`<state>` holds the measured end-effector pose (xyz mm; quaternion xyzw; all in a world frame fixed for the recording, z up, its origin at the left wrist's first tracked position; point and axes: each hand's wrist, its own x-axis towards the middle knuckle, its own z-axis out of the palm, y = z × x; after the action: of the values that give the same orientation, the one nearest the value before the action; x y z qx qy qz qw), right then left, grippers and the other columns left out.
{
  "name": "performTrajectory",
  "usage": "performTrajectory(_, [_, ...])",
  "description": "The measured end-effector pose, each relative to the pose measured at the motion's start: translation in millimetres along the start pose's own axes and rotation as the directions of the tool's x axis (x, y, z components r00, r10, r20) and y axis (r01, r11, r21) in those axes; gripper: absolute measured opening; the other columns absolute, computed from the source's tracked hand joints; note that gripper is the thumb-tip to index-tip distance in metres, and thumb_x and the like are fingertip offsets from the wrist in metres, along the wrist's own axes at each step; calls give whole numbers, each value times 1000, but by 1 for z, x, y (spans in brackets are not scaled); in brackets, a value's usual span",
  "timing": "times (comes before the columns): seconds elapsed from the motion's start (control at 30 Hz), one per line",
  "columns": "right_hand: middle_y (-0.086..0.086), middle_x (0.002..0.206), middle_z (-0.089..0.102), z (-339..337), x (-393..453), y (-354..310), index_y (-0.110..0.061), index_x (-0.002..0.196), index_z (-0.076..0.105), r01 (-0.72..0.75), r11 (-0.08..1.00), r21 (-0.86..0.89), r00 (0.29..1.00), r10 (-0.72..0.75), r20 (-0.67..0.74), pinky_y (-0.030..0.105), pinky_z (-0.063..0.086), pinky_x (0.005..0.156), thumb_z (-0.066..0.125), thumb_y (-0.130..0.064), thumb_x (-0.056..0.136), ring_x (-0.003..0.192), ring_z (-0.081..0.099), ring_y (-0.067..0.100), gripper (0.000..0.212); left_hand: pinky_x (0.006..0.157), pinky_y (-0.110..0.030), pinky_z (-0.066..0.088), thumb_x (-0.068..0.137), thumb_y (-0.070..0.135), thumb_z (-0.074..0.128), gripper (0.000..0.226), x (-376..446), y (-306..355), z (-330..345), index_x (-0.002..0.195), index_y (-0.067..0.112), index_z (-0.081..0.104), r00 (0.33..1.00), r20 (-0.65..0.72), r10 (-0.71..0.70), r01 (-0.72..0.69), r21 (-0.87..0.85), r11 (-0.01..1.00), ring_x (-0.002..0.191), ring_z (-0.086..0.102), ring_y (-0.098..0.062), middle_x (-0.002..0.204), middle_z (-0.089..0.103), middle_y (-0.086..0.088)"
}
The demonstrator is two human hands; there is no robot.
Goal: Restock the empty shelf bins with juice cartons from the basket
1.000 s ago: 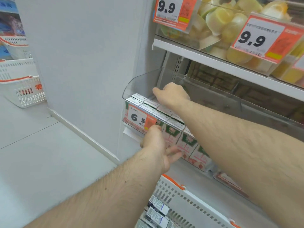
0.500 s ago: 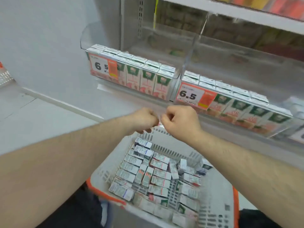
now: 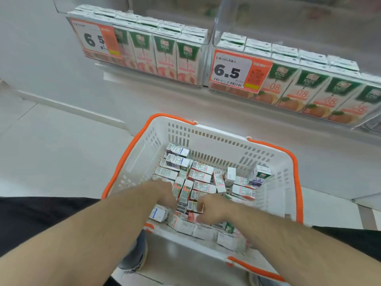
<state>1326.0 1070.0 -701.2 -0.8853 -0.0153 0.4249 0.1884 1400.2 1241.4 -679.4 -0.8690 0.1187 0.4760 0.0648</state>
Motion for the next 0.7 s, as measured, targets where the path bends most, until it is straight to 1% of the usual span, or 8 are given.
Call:
performTrajectory(0.13, [1,122,61,22,14,-14,-20,124,56,-61,979,193,996,47,78,35,50,84,63,-74,71,101,57,20,76,108,-48,39,56,60,80,116,26,-10,23,151,26,22,988,107,-111,112,-9,994,139,33,-33,157,24,-8])
performTrajectory(0.23, [1,123,59,34,25,-18,-20,127,53,-65,995,80,991,56,120,38,52,86,54,-87,61,104,58,23,94,107,-46,40,63,52,78,111,30,-16,26,152,23,18,982,126,-144,149,-30,988,139,32,-35,158,16,-10])
performTrajectory(0.37, [0,94,63,38,31,-16,-24,95,60,14,999,37,999,-16,51,35,51,73,51,-80,73,87,59,22,61,101,-44,41,73,47,61,85,30,-21,17,146,16,32,988,98,-118,138,-223,965,132,40,-33,154,25,-13])
performTrajectory(0.43, [3,104,63,38,32,-13,-24,108,60,49,993,104,999,-48,-7,34,49,74,51,-67,84,90,57,22,51,91,-41,45,74,51,51,64,31,-28,13,123,8,52,996,70,-50,75,-415,907,113,54,-30,133,51,-16])
performTrajectory(0.5, [8,118,62,34,32,-8,-24,134,49,67,975,212,996,-54,-66,33,49,80,47,-53,93,96,59,24,49,75,-36,52,79,46,45,45,29,-33,7,95,6,56,998,65,-14,55,-684,728,83,61,-27,98,65,-16])
performTrajectory(0.57, [9,120,63,31,32,-4,-28,140,45,96,949,301,990,-59,-131,31,49,76,41,-42,101,90,61,22,41,59,-30,50,79,40,46,35,29,-35,3,90,9,56,989,146,-11,139,-910,392,64,59,-26,82,66,-15])
performTrajectory(0.63, [8,117,64,32,35,-2,-24,128,57,85,910,406,986,-18,-166,37,53,73,37,-34,104,88,63,21,33,50,-25,43,81,41,45,40,25,-33,-2,92,7,62,980,195,45,186,-969,160,55,57,-26,84,67,-19])
performTrajectory(0.7, [14,106,67,34,40,0,-13,109,63,4,822,569,988,86,-131,43,57,68,38,-30,104,84,65,25,30,45,-23,39,85,42,42,45,21,-31,-8,79,6,68,972,207,115,205,-978,26,50,56,-27,82,68,-19])
